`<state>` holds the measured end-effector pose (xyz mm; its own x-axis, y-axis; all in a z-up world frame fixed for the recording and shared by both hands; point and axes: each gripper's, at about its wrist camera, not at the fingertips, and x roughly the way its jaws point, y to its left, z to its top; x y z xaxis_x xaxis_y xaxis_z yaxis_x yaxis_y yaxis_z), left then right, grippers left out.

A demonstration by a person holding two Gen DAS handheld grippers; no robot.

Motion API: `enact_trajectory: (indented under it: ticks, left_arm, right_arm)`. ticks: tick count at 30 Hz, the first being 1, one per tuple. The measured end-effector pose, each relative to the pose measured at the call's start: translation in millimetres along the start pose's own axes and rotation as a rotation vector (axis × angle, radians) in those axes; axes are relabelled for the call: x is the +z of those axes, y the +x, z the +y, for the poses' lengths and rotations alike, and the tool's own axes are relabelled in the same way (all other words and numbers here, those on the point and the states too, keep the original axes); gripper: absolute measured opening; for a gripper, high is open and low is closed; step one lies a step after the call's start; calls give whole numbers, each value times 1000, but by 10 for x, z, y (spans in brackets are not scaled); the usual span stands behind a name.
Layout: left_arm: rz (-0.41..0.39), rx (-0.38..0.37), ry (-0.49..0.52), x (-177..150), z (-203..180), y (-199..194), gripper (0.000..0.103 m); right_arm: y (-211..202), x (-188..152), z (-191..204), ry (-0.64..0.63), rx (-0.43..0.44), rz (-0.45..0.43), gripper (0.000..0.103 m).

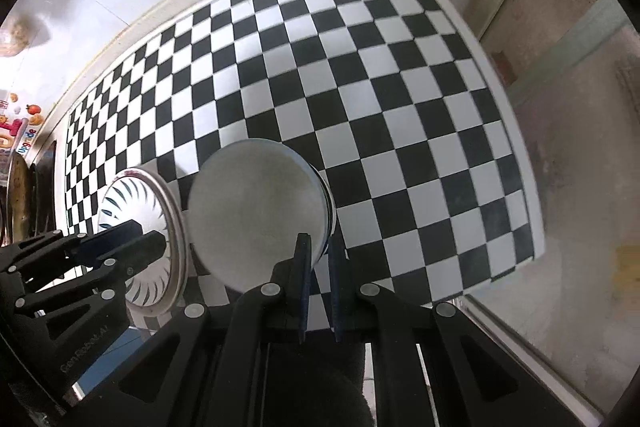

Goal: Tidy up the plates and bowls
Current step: 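Open both grippers to release the bowl stack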

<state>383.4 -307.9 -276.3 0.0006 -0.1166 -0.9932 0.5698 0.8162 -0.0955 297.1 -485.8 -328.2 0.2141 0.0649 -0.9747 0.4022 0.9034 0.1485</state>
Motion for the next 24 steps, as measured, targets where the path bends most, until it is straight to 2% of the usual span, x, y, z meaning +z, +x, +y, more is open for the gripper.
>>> enact_trajectory:
  ticks: [5,12,24]
  left_arm:
    - [-30,4,31,-113,-51,-258,20]
    - [-85,-18,15,-235,-41,-592,20]
    - [-181,-30,45,-357,-99,-1106,20]
  right_arm:
    - [-290,-117,3,-5,6,-32,10]
    - [-705,-288,47,-13,-5,-82,10]
    - [-1331,-426,80,-11,-16,-176,10]
